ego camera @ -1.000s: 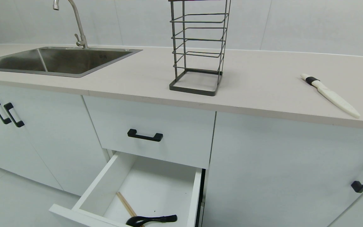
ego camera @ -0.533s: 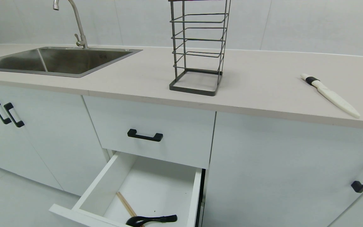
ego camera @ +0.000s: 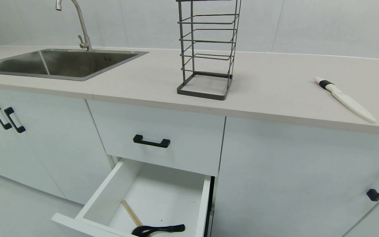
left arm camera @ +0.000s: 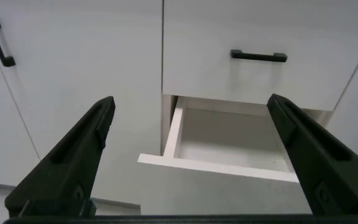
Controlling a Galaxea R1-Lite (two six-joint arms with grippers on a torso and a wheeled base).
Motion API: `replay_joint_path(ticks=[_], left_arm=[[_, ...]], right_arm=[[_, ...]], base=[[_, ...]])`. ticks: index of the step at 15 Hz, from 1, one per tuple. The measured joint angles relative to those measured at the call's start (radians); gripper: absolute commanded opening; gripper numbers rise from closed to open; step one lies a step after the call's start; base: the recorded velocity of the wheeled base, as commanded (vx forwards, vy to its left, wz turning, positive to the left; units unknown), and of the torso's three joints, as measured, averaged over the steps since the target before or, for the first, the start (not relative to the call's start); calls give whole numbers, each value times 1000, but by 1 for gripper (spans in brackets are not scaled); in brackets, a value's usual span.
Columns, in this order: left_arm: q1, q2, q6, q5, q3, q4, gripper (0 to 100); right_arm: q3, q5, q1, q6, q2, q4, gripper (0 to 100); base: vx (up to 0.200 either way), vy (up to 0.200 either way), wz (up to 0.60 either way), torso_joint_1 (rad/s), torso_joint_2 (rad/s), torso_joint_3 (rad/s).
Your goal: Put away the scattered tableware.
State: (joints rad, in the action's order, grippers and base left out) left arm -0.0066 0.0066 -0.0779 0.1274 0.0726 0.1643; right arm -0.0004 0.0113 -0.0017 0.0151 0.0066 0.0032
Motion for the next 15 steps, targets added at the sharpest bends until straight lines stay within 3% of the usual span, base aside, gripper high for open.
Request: replay_joint_path(ticks=[4, 9, 12, 15], left_arm=[[-27, 153, -10, 17, 165, -12, 100], [-47, 483, -10, 45, 248, -63, 100], [-101, 693, -23, 68, 275, -180, 100], [-203, 844, -66, 75, 284, -341, 100]], right_arm=[[0, 1, 0, 0, 0, 0, 100], [0, 0, 0, 0, 0, 0, 100], [0, 0, 0, 0, 0, 0, 100], [0, 1, 0, 0, 1, 0, 100]], base=[[0, 0, 0, 0, 0, 0], [0, 0, 0, 0, 0, 0], [0, 0, 0, 0, 0, 0], [0, 0, 0, 0, 0, 0]])
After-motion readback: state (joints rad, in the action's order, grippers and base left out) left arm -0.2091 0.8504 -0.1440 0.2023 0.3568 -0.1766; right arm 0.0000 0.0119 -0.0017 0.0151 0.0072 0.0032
